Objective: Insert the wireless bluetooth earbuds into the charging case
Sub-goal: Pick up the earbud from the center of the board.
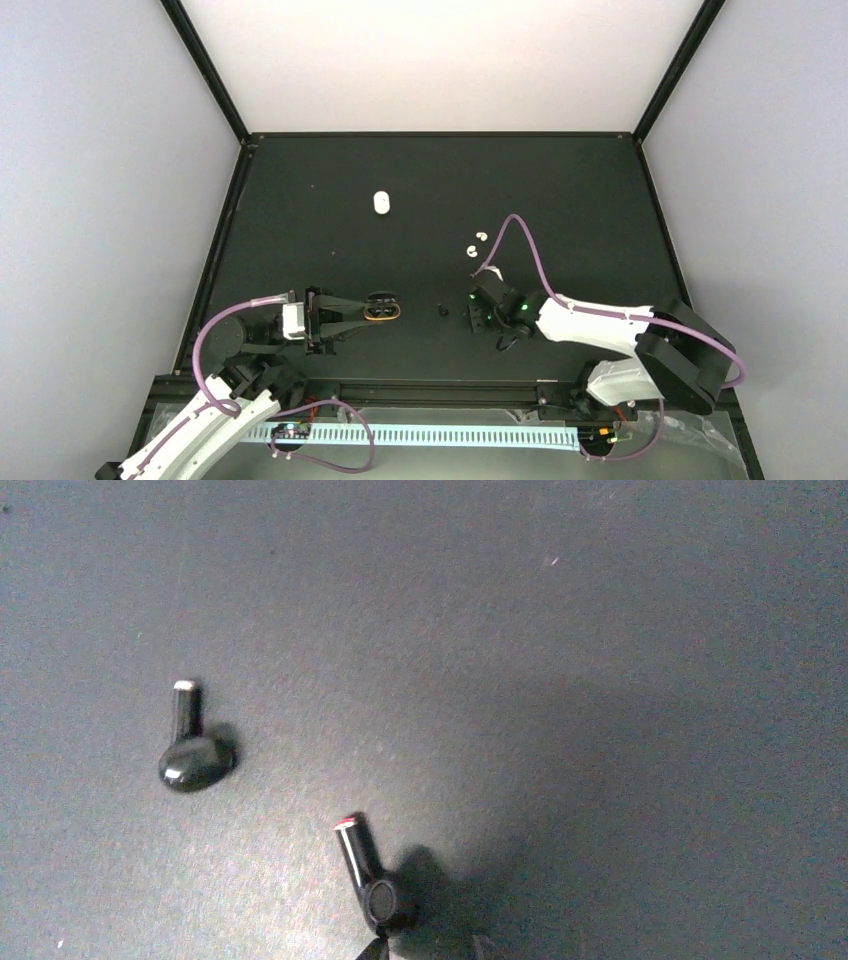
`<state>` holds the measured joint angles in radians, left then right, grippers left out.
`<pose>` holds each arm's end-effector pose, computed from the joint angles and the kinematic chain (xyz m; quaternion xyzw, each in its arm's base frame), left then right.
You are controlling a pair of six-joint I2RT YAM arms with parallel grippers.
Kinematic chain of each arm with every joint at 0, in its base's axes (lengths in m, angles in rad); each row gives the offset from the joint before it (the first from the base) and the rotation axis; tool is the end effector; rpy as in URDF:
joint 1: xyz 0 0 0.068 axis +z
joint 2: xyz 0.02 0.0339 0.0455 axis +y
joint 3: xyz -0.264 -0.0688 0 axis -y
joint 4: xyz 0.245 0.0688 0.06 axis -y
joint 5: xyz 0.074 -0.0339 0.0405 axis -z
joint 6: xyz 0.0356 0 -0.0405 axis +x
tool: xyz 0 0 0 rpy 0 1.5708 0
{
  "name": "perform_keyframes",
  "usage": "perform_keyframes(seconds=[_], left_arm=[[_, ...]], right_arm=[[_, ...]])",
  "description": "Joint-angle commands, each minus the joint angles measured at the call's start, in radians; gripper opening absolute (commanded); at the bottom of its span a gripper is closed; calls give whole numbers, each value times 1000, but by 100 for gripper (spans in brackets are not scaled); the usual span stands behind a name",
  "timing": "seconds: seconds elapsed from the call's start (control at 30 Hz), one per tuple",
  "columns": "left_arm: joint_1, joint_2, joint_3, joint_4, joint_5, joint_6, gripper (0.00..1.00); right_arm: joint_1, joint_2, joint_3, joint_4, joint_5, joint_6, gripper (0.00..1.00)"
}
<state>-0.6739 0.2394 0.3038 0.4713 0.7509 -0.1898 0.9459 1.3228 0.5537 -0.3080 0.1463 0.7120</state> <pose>0.0553 -0.0753 0.3028 0.4197 0.3705 -0.5032 0.6583 0.1357 0.1792 0.1460 -0.0951 0.9626 0.1318 0.2169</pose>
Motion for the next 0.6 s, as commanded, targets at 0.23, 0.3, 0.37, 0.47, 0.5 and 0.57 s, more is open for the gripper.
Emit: perform_keyframes(seconds=[0.23,0.3,0.37,0.47,0.5,0.57], left_arm=[[-4,8,8,-11,-16,24,2],[-4,8,6,-13,-16,24,2],[-3,7,5,-13,-16,26,2],[-4,6,6,-15,-19,27,2],[-3,5,6,-17,-19,28,2],[-3,5,6,-20,-22,30,2]], right_arm=[[-89,92,55,52,9,-73,18],[-98,112,66,67,6,-81,18],[-109,136,86,75,-2,-87,18],[-114,170,116,90,-11,-98,18],[-115,181,128,93,-12,-103,18],[-118,206,156,91,-14,-112,18]])
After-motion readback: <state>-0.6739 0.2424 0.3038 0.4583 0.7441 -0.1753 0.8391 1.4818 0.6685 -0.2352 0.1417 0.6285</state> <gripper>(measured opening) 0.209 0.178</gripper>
